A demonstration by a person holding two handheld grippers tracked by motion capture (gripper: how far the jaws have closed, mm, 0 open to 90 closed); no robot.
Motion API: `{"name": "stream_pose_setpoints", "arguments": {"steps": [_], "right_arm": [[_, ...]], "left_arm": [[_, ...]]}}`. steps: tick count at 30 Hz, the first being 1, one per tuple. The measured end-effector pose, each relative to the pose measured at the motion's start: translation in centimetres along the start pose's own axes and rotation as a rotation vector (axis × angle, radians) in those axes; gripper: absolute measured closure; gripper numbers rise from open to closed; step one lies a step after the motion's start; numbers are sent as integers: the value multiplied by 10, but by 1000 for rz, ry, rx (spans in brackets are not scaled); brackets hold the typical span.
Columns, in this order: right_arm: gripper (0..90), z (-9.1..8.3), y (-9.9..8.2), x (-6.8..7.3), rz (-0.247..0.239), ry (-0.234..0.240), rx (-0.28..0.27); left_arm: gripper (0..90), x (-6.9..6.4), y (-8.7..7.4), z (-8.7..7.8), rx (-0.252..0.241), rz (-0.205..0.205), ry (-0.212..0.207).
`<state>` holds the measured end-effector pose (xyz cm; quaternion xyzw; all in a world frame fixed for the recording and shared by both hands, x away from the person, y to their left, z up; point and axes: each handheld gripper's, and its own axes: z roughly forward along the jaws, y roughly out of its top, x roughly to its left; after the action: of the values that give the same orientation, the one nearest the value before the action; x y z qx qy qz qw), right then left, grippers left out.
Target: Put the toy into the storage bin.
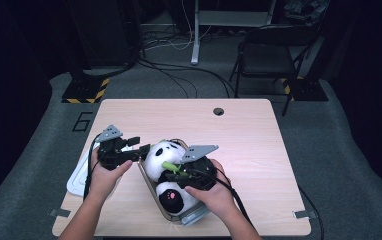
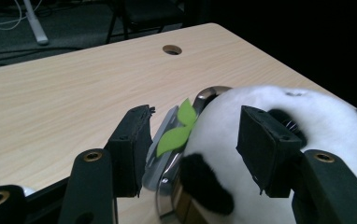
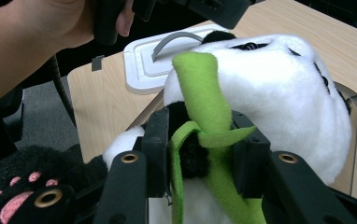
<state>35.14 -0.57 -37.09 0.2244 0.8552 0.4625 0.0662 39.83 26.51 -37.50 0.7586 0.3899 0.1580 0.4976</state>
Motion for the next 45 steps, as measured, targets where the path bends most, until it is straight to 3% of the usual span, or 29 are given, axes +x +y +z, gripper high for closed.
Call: {"name": "stream_pose_setpoints", "arguments": {"steps": [3, 7, 12, 22, 29, 35, 38, 40, 45], "right_arm": [[631, 0, -1, 0, -1, 0, -6], [631, 1, -2, -1, 2, 4, -6], [630, 2, -6, -4, 3, 22, -10], [612, 9, -9, -3, 6, 14, 20], [550, 11, -9, -3, 10, 3, 35], [470, 2, -7, -1, 23, -16, -3], [449, -11, -4, 0, 23, -21, -47], [449, -19, -3, 1, 32, -3, -73], [448, -25, -6, 7, 29, 55, -54]], "left_arm": [[435, -3, 2, 9, 37, 29, 9], [430, -4, -1, 18, 75, 37, 14], [427, -1, -7, 21, 66, 24, 9], [424, 5, -21, 26, 85, -5, 2], [425, 5, -24, 28, 99, -6, 11], [431, 5, -23, 24, 90, -7, 15], [431, 6, -22, 22, 84, -7, 18], [431, 5, -22, 21, 80, -11, 21], [430, 3, -22, 19, 76, -15, 23]]}}
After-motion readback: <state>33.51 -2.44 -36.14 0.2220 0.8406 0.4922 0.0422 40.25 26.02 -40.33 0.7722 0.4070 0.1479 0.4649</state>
